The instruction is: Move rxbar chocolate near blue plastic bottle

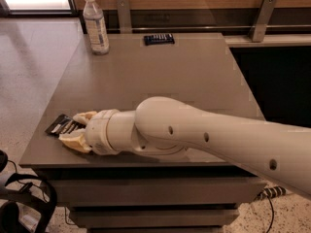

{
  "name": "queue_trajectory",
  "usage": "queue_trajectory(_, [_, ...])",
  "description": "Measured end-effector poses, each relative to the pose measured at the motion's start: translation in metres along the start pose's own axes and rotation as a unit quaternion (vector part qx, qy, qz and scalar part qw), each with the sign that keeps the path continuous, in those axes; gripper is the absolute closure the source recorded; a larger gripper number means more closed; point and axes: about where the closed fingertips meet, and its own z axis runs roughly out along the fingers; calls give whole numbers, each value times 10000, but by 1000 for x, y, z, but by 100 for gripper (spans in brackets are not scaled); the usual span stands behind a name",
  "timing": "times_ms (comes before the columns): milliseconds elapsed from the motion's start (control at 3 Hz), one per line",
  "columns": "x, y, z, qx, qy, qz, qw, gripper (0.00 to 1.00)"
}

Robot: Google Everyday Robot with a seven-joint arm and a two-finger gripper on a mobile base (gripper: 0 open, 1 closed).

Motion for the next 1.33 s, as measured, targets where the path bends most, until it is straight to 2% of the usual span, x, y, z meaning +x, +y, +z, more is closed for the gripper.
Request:
queue_trajectory(333, [-1, 1, 0, -3, 0, -18, 10000, 100])
queue_trajectory(667, [-8, -9, -6, 49, 21, -76, 10000, 100])
queue_trajectory(1000, [-29, -40, -23, 180, 63, -221, 9996, 100])
queue_trajectory(1333, [-58, -82, -39, 208, 215, -406, 9987, 100])
